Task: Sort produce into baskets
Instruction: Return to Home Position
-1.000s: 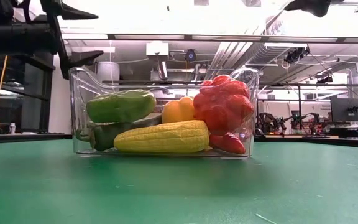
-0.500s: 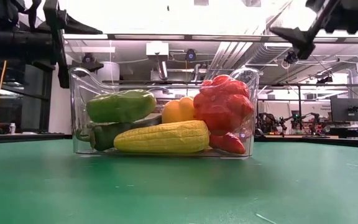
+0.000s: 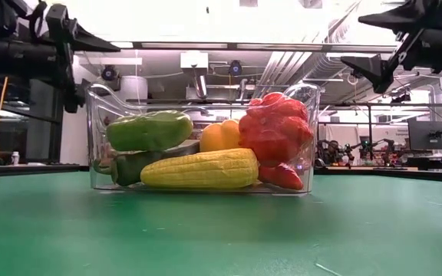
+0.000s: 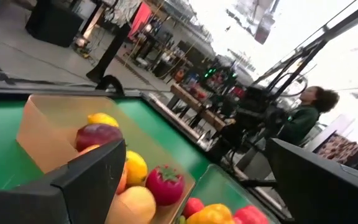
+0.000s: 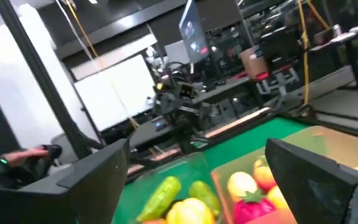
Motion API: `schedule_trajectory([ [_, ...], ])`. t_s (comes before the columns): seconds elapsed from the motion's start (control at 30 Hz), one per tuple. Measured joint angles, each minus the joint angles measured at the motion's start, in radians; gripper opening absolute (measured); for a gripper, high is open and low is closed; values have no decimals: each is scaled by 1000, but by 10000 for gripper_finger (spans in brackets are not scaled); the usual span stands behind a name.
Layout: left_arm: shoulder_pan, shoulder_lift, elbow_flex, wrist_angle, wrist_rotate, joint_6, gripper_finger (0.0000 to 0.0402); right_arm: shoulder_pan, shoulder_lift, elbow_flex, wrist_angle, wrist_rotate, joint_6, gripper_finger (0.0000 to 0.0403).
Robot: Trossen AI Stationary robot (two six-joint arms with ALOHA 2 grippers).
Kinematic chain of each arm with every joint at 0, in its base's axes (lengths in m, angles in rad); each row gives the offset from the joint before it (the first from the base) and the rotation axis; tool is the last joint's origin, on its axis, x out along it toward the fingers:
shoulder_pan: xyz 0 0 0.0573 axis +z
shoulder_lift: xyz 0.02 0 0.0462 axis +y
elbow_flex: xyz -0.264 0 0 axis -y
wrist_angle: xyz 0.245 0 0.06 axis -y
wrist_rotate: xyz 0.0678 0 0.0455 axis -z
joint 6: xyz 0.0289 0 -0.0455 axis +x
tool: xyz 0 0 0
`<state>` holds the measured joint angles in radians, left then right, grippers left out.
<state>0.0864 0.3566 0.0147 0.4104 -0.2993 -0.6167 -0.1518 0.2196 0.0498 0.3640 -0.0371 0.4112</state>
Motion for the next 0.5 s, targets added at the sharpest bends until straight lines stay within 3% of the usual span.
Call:
schedule_trajectory([
  [0.27,0,-197,0,-105,0,0,378,-5,1,0,-205,-1,4,365],
  [0.5,0,-297,0,-115,0,0,378,-5,1,0,-310,-1,8,365],
])
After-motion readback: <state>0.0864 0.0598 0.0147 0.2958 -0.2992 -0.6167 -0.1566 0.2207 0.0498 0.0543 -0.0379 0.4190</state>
